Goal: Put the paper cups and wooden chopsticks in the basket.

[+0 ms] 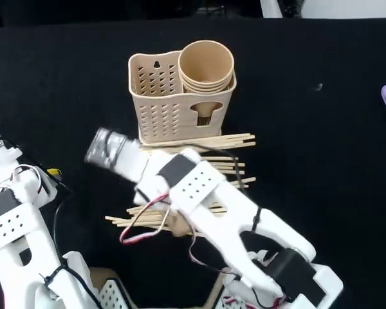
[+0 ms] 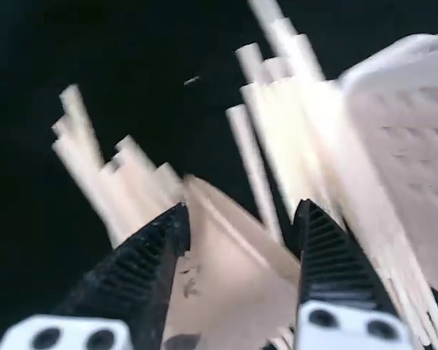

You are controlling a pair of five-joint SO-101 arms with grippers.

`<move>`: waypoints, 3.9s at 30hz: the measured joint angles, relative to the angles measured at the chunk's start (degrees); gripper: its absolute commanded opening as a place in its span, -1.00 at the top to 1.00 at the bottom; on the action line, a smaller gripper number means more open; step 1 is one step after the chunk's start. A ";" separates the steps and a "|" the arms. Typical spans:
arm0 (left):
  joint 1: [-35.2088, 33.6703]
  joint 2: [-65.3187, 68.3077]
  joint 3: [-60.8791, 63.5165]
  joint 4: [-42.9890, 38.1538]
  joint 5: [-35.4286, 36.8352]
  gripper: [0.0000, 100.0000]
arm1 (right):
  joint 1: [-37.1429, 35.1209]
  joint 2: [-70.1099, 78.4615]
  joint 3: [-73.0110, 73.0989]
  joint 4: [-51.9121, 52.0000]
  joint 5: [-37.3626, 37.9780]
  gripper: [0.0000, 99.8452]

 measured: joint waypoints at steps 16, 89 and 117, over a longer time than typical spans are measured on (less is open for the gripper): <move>0.00 0.00 0.00 0.00 0.09 0.45 | 2.81 0.44 -11.25 24.44 24.88 0.53; 47.65 0.00 -25.23 41.23 -17.49 0.44 | 45.01 -33.14 -12.48 33.41 24.62 0.98; 66.20 27.78 -21.27 39.82 12.92 0.45 | 52.48 -33.14 -2.81 23.65 24.62 0.98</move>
